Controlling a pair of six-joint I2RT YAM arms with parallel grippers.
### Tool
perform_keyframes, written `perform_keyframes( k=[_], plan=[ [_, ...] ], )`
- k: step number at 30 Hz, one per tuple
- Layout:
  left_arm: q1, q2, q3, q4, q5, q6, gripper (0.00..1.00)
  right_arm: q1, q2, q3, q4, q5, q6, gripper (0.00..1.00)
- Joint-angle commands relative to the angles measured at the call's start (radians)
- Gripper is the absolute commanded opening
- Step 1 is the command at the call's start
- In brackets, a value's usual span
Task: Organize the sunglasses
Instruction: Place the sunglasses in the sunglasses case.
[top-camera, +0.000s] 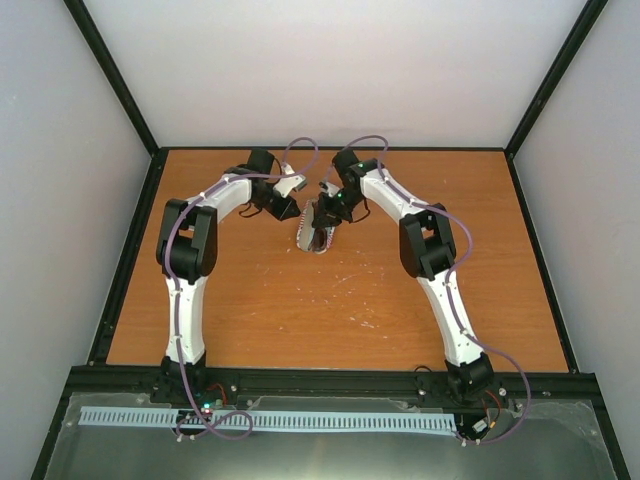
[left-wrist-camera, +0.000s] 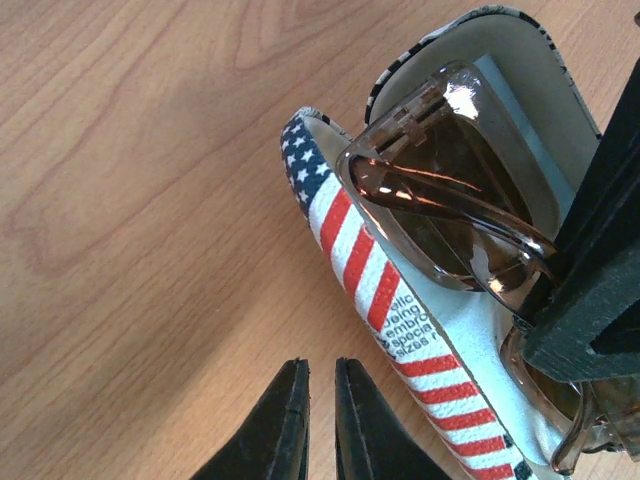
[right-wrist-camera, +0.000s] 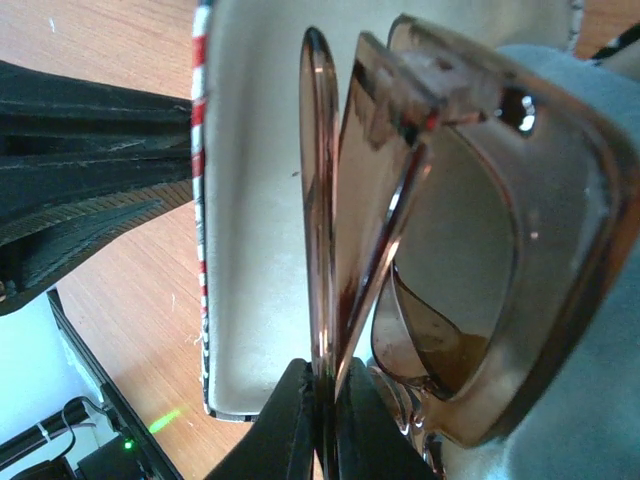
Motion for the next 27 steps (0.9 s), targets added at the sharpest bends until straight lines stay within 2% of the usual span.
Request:
perform_keyframes(
  k=[1, 13, 16, 20, 27],
  plan=[
    [-0.003, -0.046, -0.002, 0.02, 0.022, -0.01, 0.11, -0.014, 0.045, 0.021, -0.024, 0.028, -0.012, 0.06],
    [-0.003, -0.04, 0.002, 0.02, 0.024, -0.006, 0.12, -0.051, 0.025, 0.018, -0.104, 0.09, 0.005, 0.05],
    [-0.003, -0.037, 0.005, 0.02, 0.024, -0.004, 0.12, -0.051, 0.032, 0.022, -0.121, 0.101, 0.015, 0.09],
    [-0.004, -0.038, 0.003, 0.018, 0.023, -0.003, 0.12, -0.051, 0.032, 0.021, -0.14, 0.117, 0.021, 0.24],
    [-0.003, -0.04, 0.003, 0.018, 0.025, -0.004, 0.12, -0.055, 0.011, 0.032, -0.142, 0.127, 0.034, 0.26]
  ],
)
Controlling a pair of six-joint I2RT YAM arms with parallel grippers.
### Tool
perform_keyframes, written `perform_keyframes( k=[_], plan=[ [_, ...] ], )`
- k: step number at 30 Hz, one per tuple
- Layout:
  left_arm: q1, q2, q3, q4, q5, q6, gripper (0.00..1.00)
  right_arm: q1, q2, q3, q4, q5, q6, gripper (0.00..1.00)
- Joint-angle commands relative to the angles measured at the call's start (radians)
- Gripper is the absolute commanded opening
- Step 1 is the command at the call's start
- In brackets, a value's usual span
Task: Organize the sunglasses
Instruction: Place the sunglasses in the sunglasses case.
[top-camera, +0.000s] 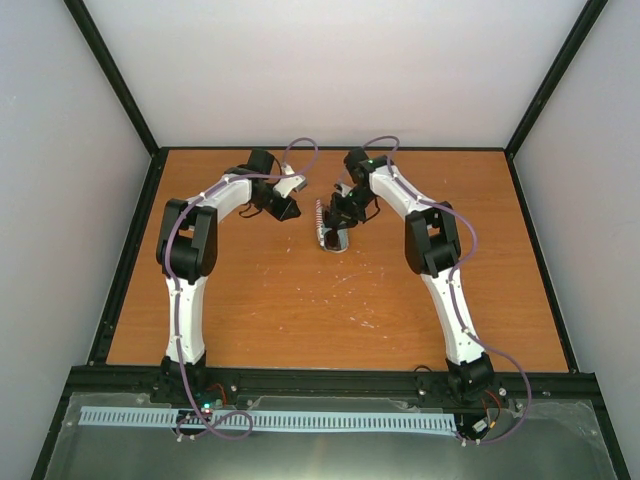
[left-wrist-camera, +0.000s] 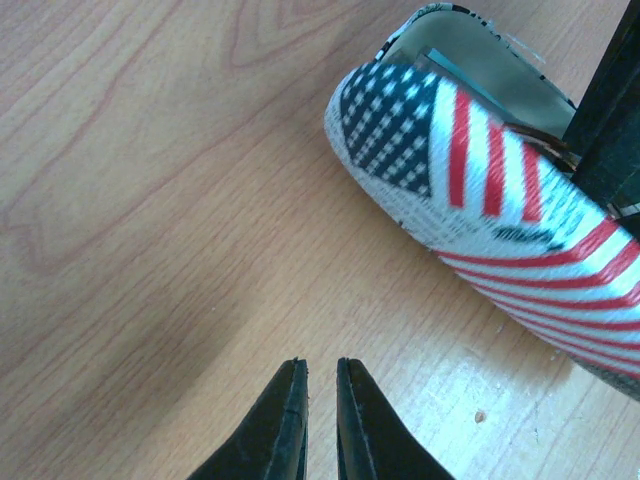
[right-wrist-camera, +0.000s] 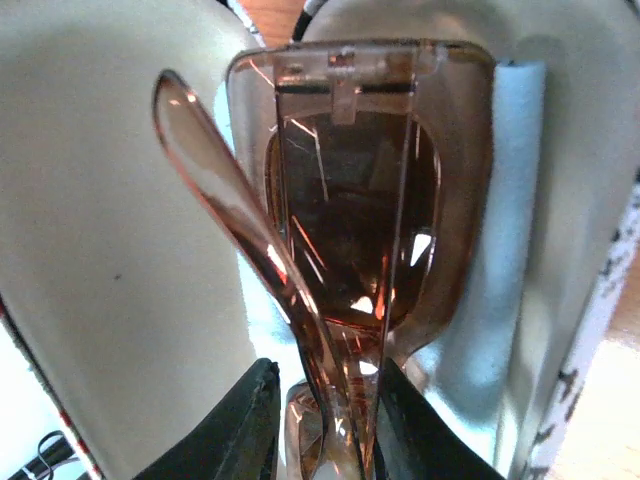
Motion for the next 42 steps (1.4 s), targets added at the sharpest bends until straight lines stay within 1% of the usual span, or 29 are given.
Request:
perform_keyframes(
  k=[1, 4, 9, 11, 16, 24, 31, 42],
  plan=[
    [-0.003, -0.041, 0.007, 0.015, 0.023, -0.004, 0.12, -0.003, -0.008, 0.023, -0.037, 0.036, 0.018, 0.26],
    [-0.004, -0.043, 0.006, 0.013, 0.022, -0.005, 0.12, -0.01, -0.036, 0.036, -0.031, 0.033, 0.03, 0.27],
    [-0.004, -0.061, -0.007, -0.002, 0.021, -0.004, 0.12, -0.028, -0.098, 0.036, -0.024, 0.023, 0.042, 0.34],
    [-0.003, -0.079, -0.02, -0.004, 0.026, -0.009, 0.11, -0.038, -0.12, 0.023, -0.021, 0.027, 0.042, 0.34],
    [-0.005, -0.103, -0.058, 0.0, 0.034, -0.023, 0.11, -0.042, -0.135, 0.01, -0.019, 0.009, 0.033, 0.31],
    [-0.005, -0.105, -0.062, 0.002, 0.028, -0.022, 0.11, -0.011, -0.115, 0.004, -0.042, 0.01, 0.0, 0.29],
    [-0.005, -0.107, -0.066, 0.007, 0.034, -0.019, 0.11, 0.024, -0.09, -0.001, -0.058, 0.033, -0.008, 0.3],
    [-0.005, -0.12, -0.092, 0.022, 0.036, -0.014, 0.11, 0.026, -0.042, -0.007, -0.06, 0.087, -0.018, 0.29]
  ],
)
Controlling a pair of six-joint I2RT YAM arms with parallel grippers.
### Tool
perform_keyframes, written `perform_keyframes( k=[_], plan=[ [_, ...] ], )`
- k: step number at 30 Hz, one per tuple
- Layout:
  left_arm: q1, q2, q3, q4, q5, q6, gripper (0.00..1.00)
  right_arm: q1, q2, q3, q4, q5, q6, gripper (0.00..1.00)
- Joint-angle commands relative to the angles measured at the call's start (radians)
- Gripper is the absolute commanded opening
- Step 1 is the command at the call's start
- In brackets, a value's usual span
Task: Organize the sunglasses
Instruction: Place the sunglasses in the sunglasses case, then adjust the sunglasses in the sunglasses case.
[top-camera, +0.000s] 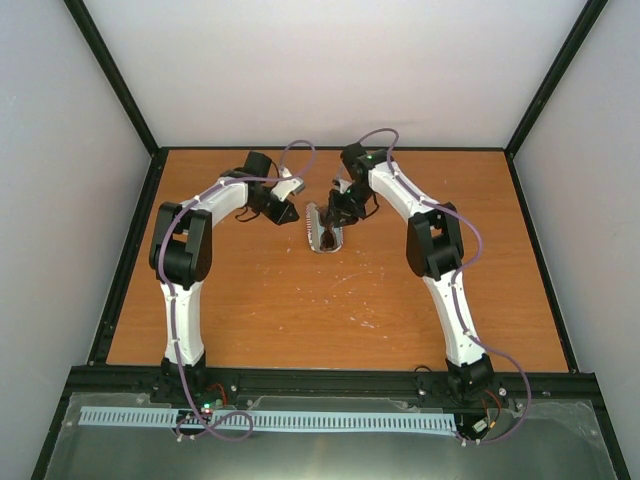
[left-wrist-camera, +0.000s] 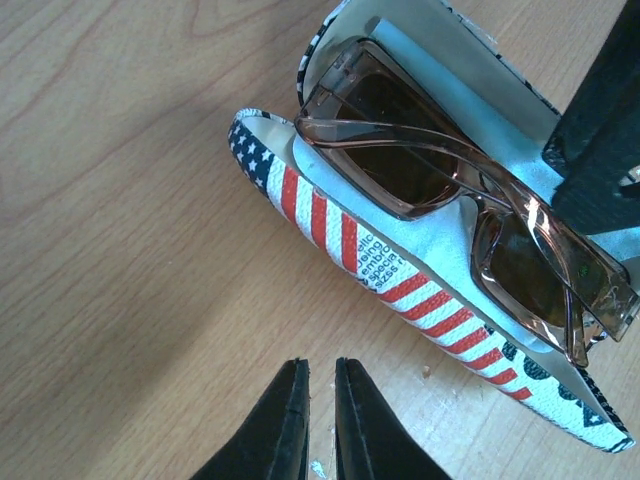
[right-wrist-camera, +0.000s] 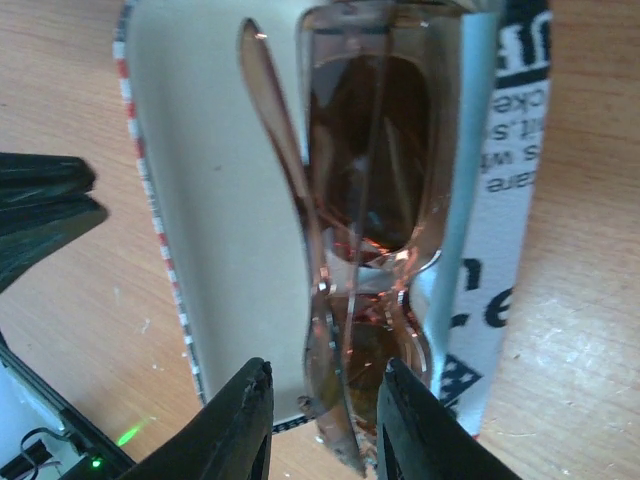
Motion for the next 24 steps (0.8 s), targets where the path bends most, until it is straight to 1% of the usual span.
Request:
perform_keyframes(
  k=[1, 9, 12, 17, 24],
  plan=[
    [-0.005, -0.043, -0.007, 0.021, 0.016, -0.003, 0.11, 0.0, 0.041, -0.007, -0.013, 0.027, -0.015, 0.3],
    [-0.005, -0.042, -0.008, 0.024, 0.019, -0.003, 0.11, 0.002, 0.067, -0.007, 0.011, -0.014, -0.013, 0.28],
    [-0.005, -0.042, -0.008, 0.025, 0.019, -0.004, 0.11, 0.002, 0.073, -0.01, 0.014, -0.024, -0.016, 0.22],
    [-0.005, -0.04, -0.01, 0.027, 0.021, -0.006, 0.11, 0.001, 0.074, -0.014, 0.024, -0.041, -0.014, 0.04],
    [-0.005, -0.038, -0.007, 0.029, 0.02, -0.005, 0.11, 0.002, 0.063, -0.008, 0.025, -0.038, -0.01, 0.03]
  ],
)
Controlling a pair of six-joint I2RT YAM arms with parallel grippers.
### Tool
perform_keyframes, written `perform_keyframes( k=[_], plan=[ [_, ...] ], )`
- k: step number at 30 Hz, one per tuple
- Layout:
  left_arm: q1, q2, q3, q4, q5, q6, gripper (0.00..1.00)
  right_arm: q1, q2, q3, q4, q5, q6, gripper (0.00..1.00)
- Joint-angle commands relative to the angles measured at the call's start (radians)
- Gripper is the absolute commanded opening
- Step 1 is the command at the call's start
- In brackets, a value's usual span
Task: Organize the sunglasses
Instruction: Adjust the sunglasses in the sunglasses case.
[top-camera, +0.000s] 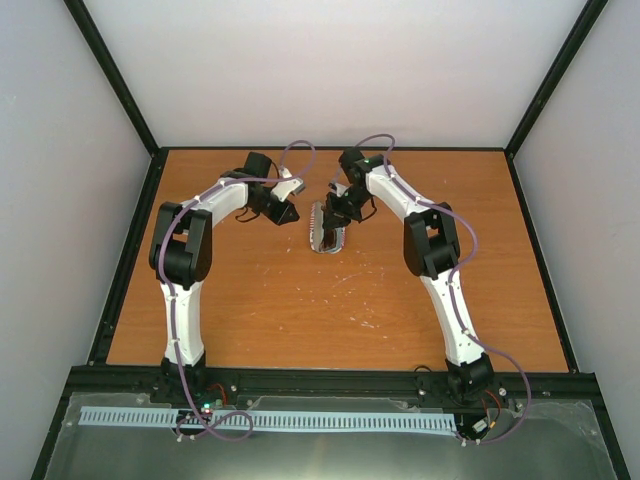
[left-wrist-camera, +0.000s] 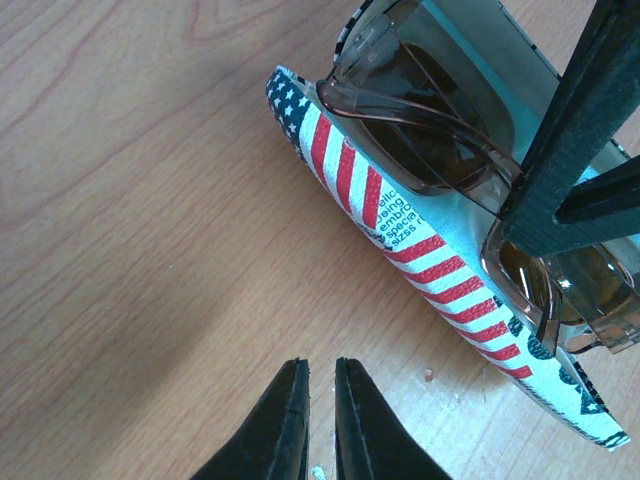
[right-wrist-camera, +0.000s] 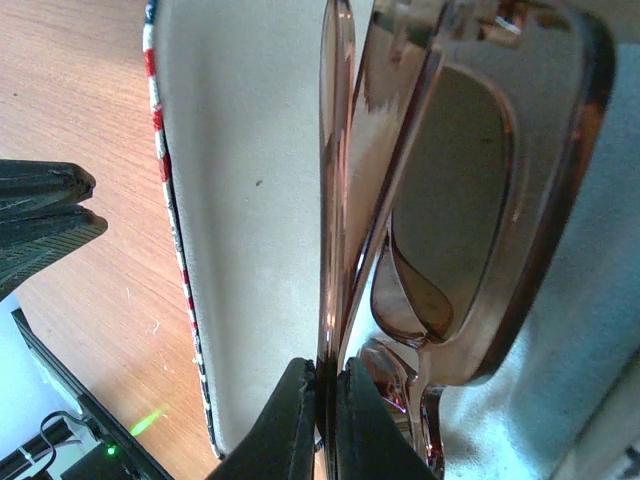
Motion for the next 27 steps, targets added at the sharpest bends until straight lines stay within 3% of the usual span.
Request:
perform_keyframes(
  k=[1, 10, 27],
  plan=[
    [-0.005, -0.037, 0.004, 0.013, 0.017, -0.005, 0.11, 0.004, 0.009, -0.001, -0.011, 0.032, 0.004, 0.03],
    [-0.005, -0.035, 0.007, 0.013, 0.019, -0.002, 0.11, -0.011, -0.01, 0.018, -0.038, 0.074, 0.006, 0.03],
    [-0.005, -0.037, 0.008, 0.014, 0.018, -0.001, 0.11, -0.05, -0.074, -0.037, 0.025, -0.04, 0.01, 0.03]
  ],
)
